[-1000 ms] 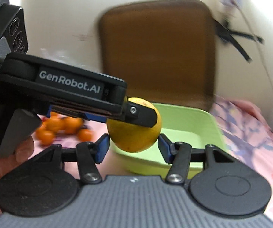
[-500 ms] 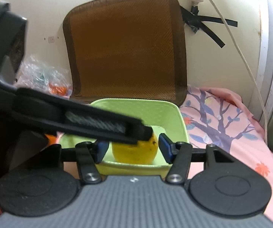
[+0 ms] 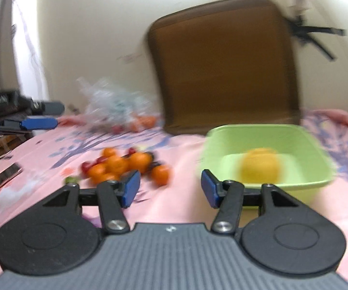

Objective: Organize fruits
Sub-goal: 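Carry the grapefruit with the left tool into the green basket and open, then grasp a green cherry tomato with the left tool while the right tool grasps an orange cherry tomato, then carry both tomatoes over the green basket and open both tools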

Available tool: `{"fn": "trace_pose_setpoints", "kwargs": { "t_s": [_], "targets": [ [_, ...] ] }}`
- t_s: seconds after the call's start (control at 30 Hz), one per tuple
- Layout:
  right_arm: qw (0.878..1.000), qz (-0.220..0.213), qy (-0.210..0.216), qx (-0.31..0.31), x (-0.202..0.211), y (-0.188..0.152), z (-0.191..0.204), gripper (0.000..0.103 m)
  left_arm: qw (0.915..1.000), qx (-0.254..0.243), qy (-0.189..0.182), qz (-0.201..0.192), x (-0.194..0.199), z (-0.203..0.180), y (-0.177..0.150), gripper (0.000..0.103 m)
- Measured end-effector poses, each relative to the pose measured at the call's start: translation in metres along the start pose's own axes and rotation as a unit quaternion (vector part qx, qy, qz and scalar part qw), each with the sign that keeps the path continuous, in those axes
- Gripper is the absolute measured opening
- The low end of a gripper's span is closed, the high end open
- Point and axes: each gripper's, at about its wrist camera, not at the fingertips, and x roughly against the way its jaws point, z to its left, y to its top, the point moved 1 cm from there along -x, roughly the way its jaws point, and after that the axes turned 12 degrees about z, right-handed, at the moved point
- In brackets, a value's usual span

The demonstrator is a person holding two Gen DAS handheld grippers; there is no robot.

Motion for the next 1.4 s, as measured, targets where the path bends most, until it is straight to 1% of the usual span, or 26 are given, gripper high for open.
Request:
{"fn": "trace_pose_setpoints", "kwargs": {
  "t_s": [0.07, 0.13, 0.23, 0.3, 0.33, 0.4, 0.47, 0.5, 0.53, 0.57, 0.6, 0.63, 0.67, 0.77, 0.83, 0.9, 1.0, 1.1, 1.17, 1.23, 1.3, 1.4],
  "targets": [
    [1.000, 0.017, 0.008, 0.015, -0.013, 0.000, 0.018, 0.049, 0.9999, 0.001, 0.012, 0.012, -0.005, 0.007, -0.009, 0.066],
    [0.999, 0.034, 0.019, 0.024, -0.028, 0.003, 0.032, 0.049, 0.9997, -0.001, 0.015, 0.021, -0.013, 0.016, -0.016, 0.066],
    [0.998, 0.055, 0.029, 0.033, -0.047, 0.008, 0.049, 0.049, 0.9991, -0.017, 0.009, 0.037, -0.030, 0.010, -0.023, 0.066],
    [0.996, 0.066, 0.032, 0.044, -0.059, 0.013, 0.058, 0.050, 0.9982, -0.032, 0.019, 0.048, -0.038, 0.006, -0.028, 0.064],
    [0.996, 0.071, 0.028, 0.053, -0.066, 0.016, 0.063, 0.050, 0.9977, -0.034, 0.025, 0.053, -0.043, 0.003, -0.030, 0.059],
    [0.994, 0.082, 0.022, 0.067, -0.080, 0.020, 0.070, 0.050, 0.9973, -0.035, 0.025, 0.060, -0.049, 0.004, -0.033, 0.054],
    [0.992, 0.097, 0.015, 0.074, -0.093, 0.022, 0.072, 0.050, 0.9968, -0.035, 0.025, 0.067, -0.055, 0.006, -0.037, 0.043],
    [0.992, 0.104, 0.014, 0.074, -0.096, 0.022, 0.070, 0.049, 0.9964, -0.036, 0.026, 0.072, -0.059, 0.007, -0.039, 0.040],
    [0.991, 0.110, 0.014, 0.072, -0.100, 0.022, 0.068, 0.049, 0.9966, -0.041, 0.029, 0.065, -0.060, 0.006, -0.041, 0.035],
    [0.991, 0.109, 0.015, 0.070, -0.102, 0.022, 0.067, 0.047, 0.9963, -0.045, 0.026, 0.068, -0.061, 0.005, -0.041, 0.030],
    [0.992, 0.106, 0.014, 0.071, -0.103, 0.022, 0.067, 0.039, 0.9963, -0.047, 0.022, 0.069, -0.061, 0.004, -0.042, 0.030],
    [0.992, 0.106, 0.016, 0.072, -0.102, 0.022, 0.066, 0.038, 0.9964, -0.048, 0.019, 0.068, -0.060, 0.003, -0.043, 0.030],
    [0.992, 0.105, 0.021, 0.071, -0.101, 0.021, 0.066, 0.034, 0.9965, -0.046, 0.010, 0.070, -0.059, 0.001, -0.044, 0.030],
    [0.992, 0.103, 0.027, 0.072, -0.090, 0.015, 0.066, 0.034, 0.9952, -0.048, -0.030, 0.079, -0.056, -0.010, -0.048, 0.029],
    [0.992, 0.100, 0.031, 0.067, -0.075, 0.007, 0.062, 0.034, 0.9937, -0.061, -0.049, 0.080, -0.054, -0.025, -0.052, 0.030],
    [0.994, 0.086, 0.024, 0.062, -0.054, -0.002, 0.054, 0.034, 0.9905, -0.073, -0.079, 0.086, -0.053, -0.043, -0.057, 0.030],
    [0.997, 0.067, 0.006, 0.045, -0.023, -0.017, 0.039, 0.034, 0.9829, -0.104, -0.115, 0.099, -0.058, -0.075, -0.065, 0.030],
    [0.998, 0.056, -0.028, 0.028, 0.005, -0.037, 0.020, 0.034, 0.9726, -0.128, -0.146, 0.128, -0.072, -0.107, -0.073, 0.030],
    [0.997, 0.057, -0.053, 0.015, 0.019, -0.051, 0.006, 0.034, 0.9649, -0.145, -0.160, 0.149, -0.084, -0.127, -0.079, 0.030],
    [0.996, 0.061, -0.071, 0.003, 0.029, -0.062, -0.006, 0.034, 0.9593, -0.163, -0.165, 0.162, -0.094, -0.146, -0.081, 0.030],
    [0.995, 0.054, -0.081, -0.008, 0.037, -0.066, -0.019, 0.034, 0.9584, -0.171, -0.166, 0.158, -0.099, -0.160, -0.074, 0.030],
    [0.994, 0.017, -0.104, -0.026, 0.050, -0.056, -0.042, 0.034, 0.9667, -0.148, -0.158, 0.136, -0.110, -0.171, -0.045, 0.030]
  ]
}}
